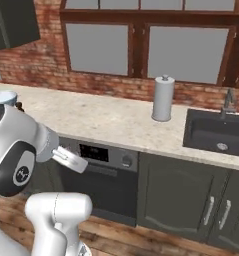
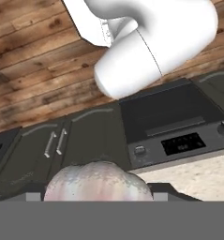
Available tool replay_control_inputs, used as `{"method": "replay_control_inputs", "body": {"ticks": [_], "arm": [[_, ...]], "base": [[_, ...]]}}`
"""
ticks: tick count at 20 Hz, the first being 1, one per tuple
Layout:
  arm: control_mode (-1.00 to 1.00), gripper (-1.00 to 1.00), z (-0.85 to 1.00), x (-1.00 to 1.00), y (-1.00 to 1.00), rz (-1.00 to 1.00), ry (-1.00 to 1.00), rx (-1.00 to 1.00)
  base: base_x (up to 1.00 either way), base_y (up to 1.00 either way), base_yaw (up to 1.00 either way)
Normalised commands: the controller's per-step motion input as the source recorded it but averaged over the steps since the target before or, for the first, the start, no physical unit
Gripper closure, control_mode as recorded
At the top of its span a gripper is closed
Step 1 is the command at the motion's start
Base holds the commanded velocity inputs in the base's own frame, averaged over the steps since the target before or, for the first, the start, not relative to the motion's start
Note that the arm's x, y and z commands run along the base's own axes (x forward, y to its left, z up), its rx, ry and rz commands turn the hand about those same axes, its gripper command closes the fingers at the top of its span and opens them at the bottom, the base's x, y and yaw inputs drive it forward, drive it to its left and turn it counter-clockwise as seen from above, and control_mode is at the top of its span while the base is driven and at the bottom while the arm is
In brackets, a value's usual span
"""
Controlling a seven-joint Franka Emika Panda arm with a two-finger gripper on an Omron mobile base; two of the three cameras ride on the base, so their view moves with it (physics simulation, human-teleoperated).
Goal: Retrieve the bottle and the shaker from the cabinet and place them next to the mixing bowl on the counter. Then add garlic from the fridge to the mixing bowl.
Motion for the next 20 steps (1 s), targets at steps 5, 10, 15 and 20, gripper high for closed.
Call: {"method": "replay_control_inputs", "body": {"ticks": [5, 10, 15, 20], "arm": [[1.0, 1.0, 0.0, 0.0, 0.0, 0.0, 0.0, 0.0], [1.0, 1.0, 0.0, 0.0, 0.0, 0.0, 0.0, 0.0], [1.0, 1.0, 0.0, 0.0, 0.0, 0.0, 0.0, 0.0], [1.0, 1.0, 0.0, 0.0, 0.0, 0.0, 0.0, 0.0]], "base": [[0.47, 0.89, 0.29], [0.21, 0.87, 0.19], [0.01, 0.99, 0.01], [0.1, 1.0, -0.11]]}}
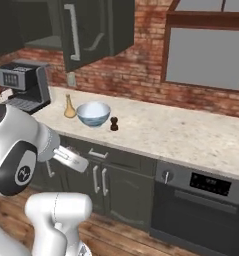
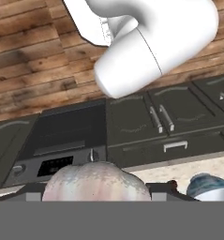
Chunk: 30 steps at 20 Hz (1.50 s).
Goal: Retrieve the bottle and the shaker from the cabinet and place them next to the mixing bowl on the counter. Then add garlic from the fridge to the mixing bowl.
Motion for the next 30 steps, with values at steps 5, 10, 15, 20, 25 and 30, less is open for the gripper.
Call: {"method": "replay_control_inputs", "body": {"ticks": [5, 10, 15, 20, 25, 30], "arm": [[1.0, 1.0, 0.0, 0.0, 0.0, 0.0, 0.0, 0.0], [1.0, 1.0, 0.0, 0.0, 0.0, 0.0, 0.0, 0.0], [1.0, 1.0, 0.0, 0.0, 0.0, 0.0, 0.0, 0.0], [1.0, 1.0, 0.0, 0.0, 0.0, 0.0, 0.0, 0.0], [1.0, 1.0, 0.0, 0.0, 0.0, 0.0, 0.0, 0.0], [1.0, 1.0, 0.0, 0.0, 0.0, 0.0, 0.0, 0.0]], "base": [[0.0, 1.0, -0.21], [0.01, 1.0, -0.31], [0.63, 0.84, -0.33], [0.82, -0.09, -0.26], [0.42, 0.13, -0.1], [0.45, 0.21, -0.03]]}}
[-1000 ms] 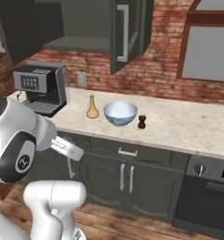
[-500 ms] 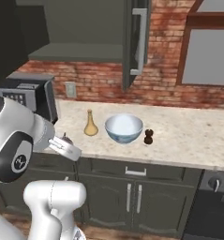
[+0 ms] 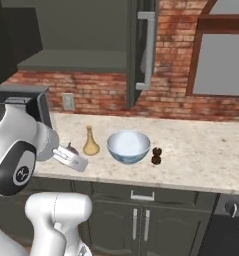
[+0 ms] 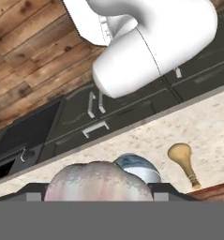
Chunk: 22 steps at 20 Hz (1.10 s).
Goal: Retrieve the bottle and the shaker from the cabinet and place them next to the mixing bowl on the counter. Then add garlic from the fridge to the mixing bowl.
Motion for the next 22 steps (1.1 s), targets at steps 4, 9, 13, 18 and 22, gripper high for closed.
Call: {"method": "replay_control_inputs", "body": {"ticks": [4, 9, 13, 18, 22], "arm": [[1.0, 1.0, 0.0, 0.0, 0.0, 0.0, 0.0, 0.0], [1.0, 1.0, 0.0, 0.0, 0.0, 0.0, 0.0, 0.0], [1.0, 1.0, 0.0, 0.0, 0.0, 0.0, 0.0, 0.0], [-1.0, 1.0, -0.01, 0.4, 0.0, 0.0, 0.0, 0.0], [-1.0, 1.0, -0.14, 0.81, -0.11, -0.03, 0.19, 0.0]], "base": [[0.55, 0.09, 0.0], [0.62, 0.11, 0.0], [0.39, 0.0, 0.0], [0.06, 0.0, 0.0], [0.0, 0.0, 0.0]]}}
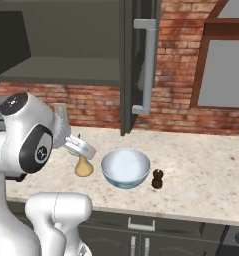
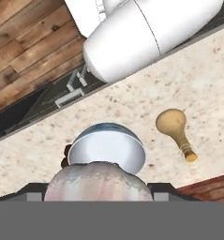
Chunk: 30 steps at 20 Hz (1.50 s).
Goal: Retrieve the bottle and the shaker from the cabinet and place them next to the mixing bowl on the counter. Then add garlic from the fridge to the mixing bowl.
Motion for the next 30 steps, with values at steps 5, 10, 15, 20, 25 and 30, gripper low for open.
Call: {"method": "replay_control_inputs", "body": {"ticks": [5, 10, 15, 20, 25, 30], "arm": [[-1.0, 1.0, -0.33, 0.49, -0.33, -0.14, 0.33, 0.03], [-1.0, 1.0, -0.42, 0.2, -0.11, -0.02, 0.07, 0.02], [-1.0, 1.0, -0.7, 0.28, -0.08, 0.0, -0.02, 0.04], [-1.0, 1.0, -0.52, 0.5, -0.18, 0.0, -0.01, 0.01], [-1.0, 1.0, -0.23, 0.51, -0.27, 0.01, 0.01, 0.12], [-1.0, 1.0, -0.26, 0.15, -0.32, 0.07, 0.0, 0.09]], "base": [[0.0, 0.0, 0.0], [0.0, 0.0, 0.0], [0.0, 0.0, 0.0], [0.0, 0.0, 0.0], [0.0, 0.0, 0.0], [0.0, 0.0, 0.0]]}}
